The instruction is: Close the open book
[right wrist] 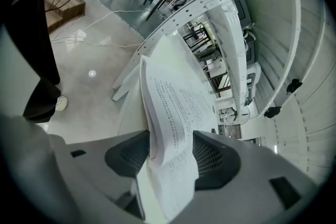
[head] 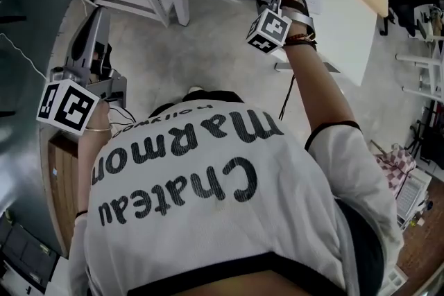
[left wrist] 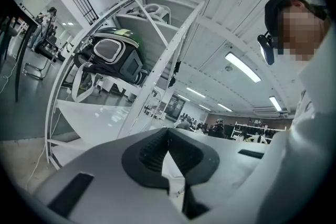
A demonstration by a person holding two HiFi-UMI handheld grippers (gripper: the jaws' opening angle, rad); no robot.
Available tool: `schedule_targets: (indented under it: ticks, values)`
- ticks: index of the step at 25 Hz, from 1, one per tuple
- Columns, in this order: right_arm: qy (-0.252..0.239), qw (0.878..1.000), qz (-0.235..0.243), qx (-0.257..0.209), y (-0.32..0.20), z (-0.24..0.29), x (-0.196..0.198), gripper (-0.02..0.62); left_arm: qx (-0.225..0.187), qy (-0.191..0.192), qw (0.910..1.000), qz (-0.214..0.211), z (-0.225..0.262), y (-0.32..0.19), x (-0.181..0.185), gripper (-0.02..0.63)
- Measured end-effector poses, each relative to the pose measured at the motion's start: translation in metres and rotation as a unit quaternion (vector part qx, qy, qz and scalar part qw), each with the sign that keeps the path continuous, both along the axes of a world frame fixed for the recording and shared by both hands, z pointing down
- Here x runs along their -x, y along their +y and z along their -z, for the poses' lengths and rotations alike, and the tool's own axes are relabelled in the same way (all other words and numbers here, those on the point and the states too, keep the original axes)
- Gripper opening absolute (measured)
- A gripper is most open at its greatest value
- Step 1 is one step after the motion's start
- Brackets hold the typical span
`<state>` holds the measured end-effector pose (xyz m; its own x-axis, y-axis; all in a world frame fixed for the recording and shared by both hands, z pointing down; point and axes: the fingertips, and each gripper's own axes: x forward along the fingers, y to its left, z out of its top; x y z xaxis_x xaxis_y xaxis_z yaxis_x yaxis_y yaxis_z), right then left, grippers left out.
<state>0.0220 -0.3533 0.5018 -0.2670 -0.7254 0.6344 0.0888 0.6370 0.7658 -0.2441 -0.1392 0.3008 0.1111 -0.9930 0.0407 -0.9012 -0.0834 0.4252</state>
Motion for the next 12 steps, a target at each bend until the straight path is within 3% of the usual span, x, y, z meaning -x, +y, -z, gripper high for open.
schedule_targets:
  ticks: [12]
  values:
    - [0.007, 0.999, 0.05, -0.015, 0.013, 0.002, 0.032, 0.242, -0.006, 0.006, 1.0, 0.006, 0.002, 0.003, 0.006, 0.023]
